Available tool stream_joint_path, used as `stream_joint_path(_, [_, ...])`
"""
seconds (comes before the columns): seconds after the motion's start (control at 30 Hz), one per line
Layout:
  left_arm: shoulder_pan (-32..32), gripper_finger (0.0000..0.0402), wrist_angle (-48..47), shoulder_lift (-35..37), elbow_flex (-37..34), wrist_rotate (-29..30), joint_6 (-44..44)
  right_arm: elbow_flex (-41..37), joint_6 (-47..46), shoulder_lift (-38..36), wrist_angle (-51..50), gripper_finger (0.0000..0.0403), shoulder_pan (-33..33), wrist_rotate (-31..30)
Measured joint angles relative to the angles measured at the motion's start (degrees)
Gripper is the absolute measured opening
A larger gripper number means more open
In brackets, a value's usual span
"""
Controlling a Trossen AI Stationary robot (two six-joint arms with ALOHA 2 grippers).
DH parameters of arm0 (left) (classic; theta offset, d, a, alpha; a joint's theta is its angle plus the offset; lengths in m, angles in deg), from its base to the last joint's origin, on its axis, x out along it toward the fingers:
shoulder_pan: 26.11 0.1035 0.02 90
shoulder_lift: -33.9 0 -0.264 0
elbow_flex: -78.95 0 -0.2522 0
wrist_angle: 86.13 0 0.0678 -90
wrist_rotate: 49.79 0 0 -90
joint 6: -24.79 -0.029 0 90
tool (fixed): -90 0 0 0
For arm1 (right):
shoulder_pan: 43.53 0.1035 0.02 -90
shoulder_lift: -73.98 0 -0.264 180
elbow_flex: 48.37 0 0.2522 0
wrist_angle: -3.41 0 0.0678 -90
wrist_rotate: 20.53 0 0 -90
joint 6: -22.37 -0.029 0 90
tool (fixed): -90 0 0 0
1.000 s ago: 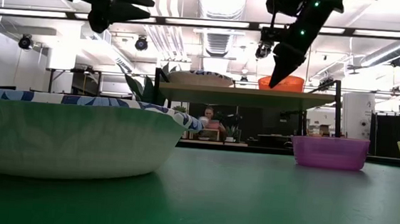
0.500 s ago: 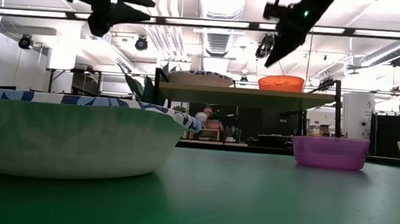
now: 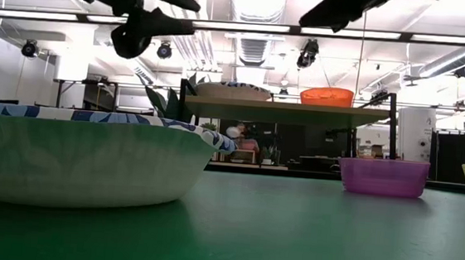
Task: Place and stack bowls onto a shelf
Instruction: Stack the white patterned bowl on top of the white patterned bowl on the shelf
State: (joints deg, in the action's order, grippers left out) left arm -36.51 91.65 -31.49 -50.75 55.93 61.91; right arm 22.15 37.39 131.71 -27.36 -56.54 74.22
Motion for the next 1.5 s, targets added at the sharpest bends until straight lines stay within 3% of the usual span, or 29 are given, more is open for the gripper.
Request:
stream_joint_path(0.27, [-4.12,0.0149,-19.96,-8.74,8.97,-0.85,9.06,-7.85,0.00,-4.89,10.03,0.0052,2.95,-0.02])
stream_joint_path(0.6, [-8.86,0.0149,-34.61,-20.04,19.38,-3.96,11.99,-9.37,0.65,-6.03,10.54,0.0052,3.16,-0.02])
stream_joint_path(0.87, [-11.47,0.0149,-36.52,-25.58,22.54,-8.84,12.19,-9.37,1.40,-5.95,10.44,0.0052,3.16,0.20])
stream_joint_path(1.1, [-12.30,0.0149,-37.11,-26.83,22.59,-9.74,16.23,-10.03,1.01,-5.92,10.05,0.0052,3.27,0.26])
stream_joint_path(1.33, [-12.56,0.0149,-40.99,-26.39,22.57,-12.25,23.09,-11.36,-0.09,-5.99,9.58,0.0052,3.91,0.38])
stream_joint_path(1.5, [-12.03,0.0149,-45.93,-26.39,22.57,-12.34,32.59,-11.45,-0.09,-6.01,7.80,0.0052,4.77,0.42])
